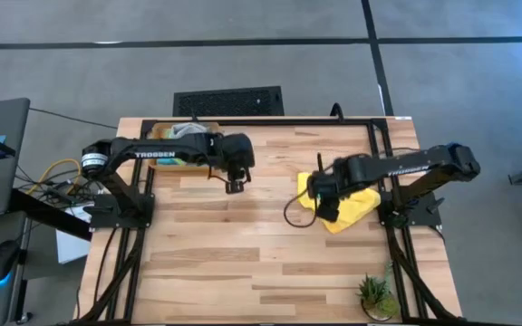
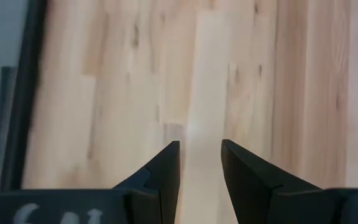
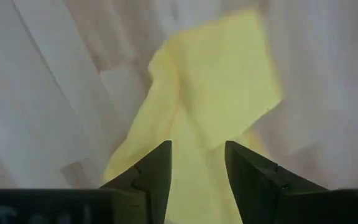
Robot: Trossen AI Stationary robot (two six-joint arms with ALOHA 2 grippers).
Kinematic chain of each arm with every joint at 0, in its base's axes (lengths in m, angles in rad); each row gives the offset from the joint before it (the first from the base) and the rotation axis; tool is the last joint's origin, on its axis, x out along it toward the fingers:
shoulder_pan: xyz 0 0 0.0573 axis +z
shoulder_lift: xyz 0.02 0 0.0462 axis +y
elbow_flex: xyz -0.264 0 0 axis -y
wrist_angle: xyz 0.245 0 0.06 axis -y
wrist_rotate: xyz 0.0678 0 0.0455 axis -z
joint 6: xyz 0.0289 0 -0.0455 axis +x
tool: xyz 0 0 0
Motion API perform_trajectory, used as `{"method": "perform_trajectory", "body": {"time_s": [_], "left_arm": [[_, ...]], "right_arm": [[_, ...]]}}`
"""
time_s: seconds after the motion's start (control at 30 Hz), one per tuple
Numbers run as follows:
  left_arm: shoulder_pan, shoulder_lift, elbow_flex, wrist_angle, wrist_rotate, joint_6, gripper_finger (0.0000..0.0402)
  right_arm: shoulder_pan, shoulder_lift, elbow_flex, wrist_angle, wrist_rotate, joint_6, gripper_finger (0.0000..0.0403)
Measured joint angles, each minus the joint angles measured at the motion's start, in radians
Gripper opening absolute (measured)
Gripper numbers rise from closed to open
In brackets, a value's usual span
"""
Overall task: Fold microfiber towels
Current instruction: Fold the yellow microfiber cloth
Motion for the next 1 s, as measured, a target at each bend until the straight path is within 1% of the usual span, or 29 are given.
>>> {"method": "perform_trajectory", "body": {"time_s": [0.07, 0.2, 0.33, 0.43, 0.5, 0.6, 0.83, 0.93, 1.0], "left_arm": [[-0.013, 0.0, -0.026, 0.006, 0.0, -0.018, 0.0109], [-0.032, 0.0, -0.058, 0.011, 0.0, -0.068, 0.0109], [-0.05, 0.0, -0.085, 0.061, 0.0, -0.076, 0.0109], [-0.061, 0.0, -0.089, 0.07, 0.0, -0.078, 0.0109], [-0.069, 0.0, -0.089, 0.073, -0.001, -0.082, 0.0109], [-0.081, 0.0, -0.089, 0.091, 0.0, -0.089, 0.0109], [-0.098, 0.0, -0.089, 0.092, -0.001, -0.089, 0.0109], [-0.098, 0.0, -0.089, 0.092, -0.001, -0.089, 0.0109], [-0.098, 0.0, -0.089, 0.092, -0.001, -0.089, 0.0109]], "right_arm": [[0.026, 0.0, -0.05, 0.021, -0.031, 0.116, 0.0172], [0.084, 0.0, -0.115, 0.036, -0.046, 0.367, 0.0172], [0.116, 0.001, -0.16, 0.046, -0.053, 0.564, 0.0172], [0.128, 0.003, -0.18, 0.053, -0.064, 0.662, 0.0172], [0.139, 0.003, -0.201, 0.076, -0.082, 0.697, 0.0172], [0.145, 0.003, -0.236, 0.139, -0.138, 0.702, 0.0172], [0.129, 0.003, -0.299, 0.197, -0.154, 0.743, 0.0172], [0.13, 0.003, -0.319, 0.212, -0.18, 0.723, 0.0172], [0.132, 0.003, -0.335, 0.264, -0.192, 0.714, 0.0172]]}}
